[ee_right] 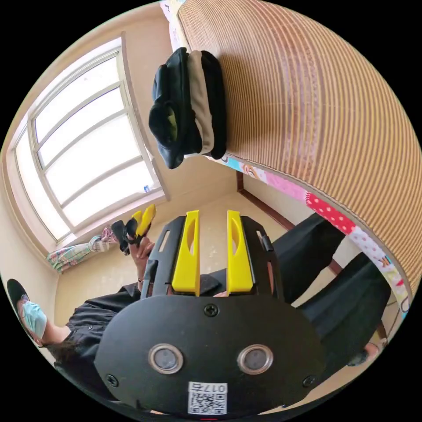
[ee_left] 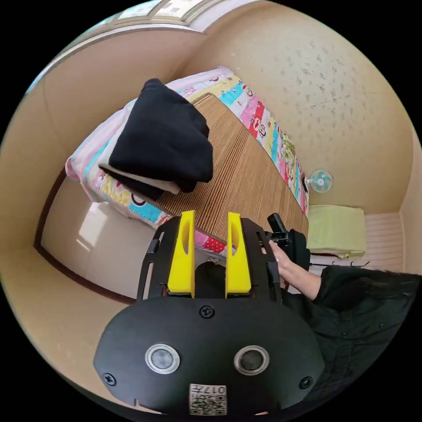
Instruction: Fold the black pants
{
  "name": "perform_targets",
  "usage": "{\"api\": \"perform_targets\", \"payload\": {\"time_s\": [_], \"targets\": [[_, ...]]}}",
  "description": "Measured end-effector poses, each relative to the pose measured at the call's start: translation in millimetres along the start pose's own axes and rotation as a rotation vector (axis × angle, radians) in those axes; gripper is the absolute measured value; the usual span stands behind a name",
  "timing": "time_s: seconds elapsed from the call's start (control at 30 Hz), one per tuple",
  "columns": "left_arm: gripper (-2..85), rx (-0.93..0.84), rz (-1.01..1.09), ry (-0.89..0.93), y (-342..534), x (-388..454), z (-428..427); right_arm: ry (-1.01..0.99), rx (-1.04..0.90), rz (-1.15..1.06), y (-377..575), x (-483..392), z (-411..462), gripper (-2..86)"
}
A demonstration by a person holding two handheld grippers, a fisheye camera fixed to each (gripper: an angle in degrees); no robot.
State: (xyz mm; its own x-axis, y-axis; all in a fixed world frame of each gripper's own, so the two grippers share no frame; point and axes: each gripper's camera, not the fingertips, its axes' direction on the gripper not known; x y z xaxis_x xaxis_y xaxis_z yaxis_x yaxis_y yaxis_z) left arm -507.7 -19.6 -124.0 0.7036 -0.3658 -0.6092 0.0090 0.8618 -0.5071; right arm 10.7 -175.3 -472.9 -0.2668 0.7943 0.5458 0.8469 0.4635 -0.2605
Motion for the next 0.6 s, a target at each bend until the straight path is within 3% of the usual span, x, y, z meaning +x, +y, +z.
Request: {"api": "perform_targets", "payload": {"time_s": [0.1, 0.23, 0.43, 0.5, 0.6], "targets": [[10.9, -0.116, 0.236, 0.002, -43.9, 90.1, 55.2, 0.001, 0.187, 0.012, 41.7, 23.1, -73.9, 9.0], [10.4, -0.295, 0.499, -0.001, -55.9, 215.5, 145.4, -0.221, 0.510, -0.039, 115.8, 46.9, -151.8, 9.0], [8.5, -0.630, 0.929, 0.120, 8.2, 435.9, 316.2, -0.442, 0.892, -0.121, 255.9, 76.5, -192.9, 8.9], [7.9, -0.738, 1.029, 0.245, 45.5, 507.6, 363.1, -0.440, 1.009, -0.026, 295.2, 94.0, -198.3, 10.0], [7.7, -0.775, 1.197, 0.286, 95.1, 577.9, 393.5, -0.456, 1.156, 0.076, 344.3, 117.8, -206.8, 12.3]]}}
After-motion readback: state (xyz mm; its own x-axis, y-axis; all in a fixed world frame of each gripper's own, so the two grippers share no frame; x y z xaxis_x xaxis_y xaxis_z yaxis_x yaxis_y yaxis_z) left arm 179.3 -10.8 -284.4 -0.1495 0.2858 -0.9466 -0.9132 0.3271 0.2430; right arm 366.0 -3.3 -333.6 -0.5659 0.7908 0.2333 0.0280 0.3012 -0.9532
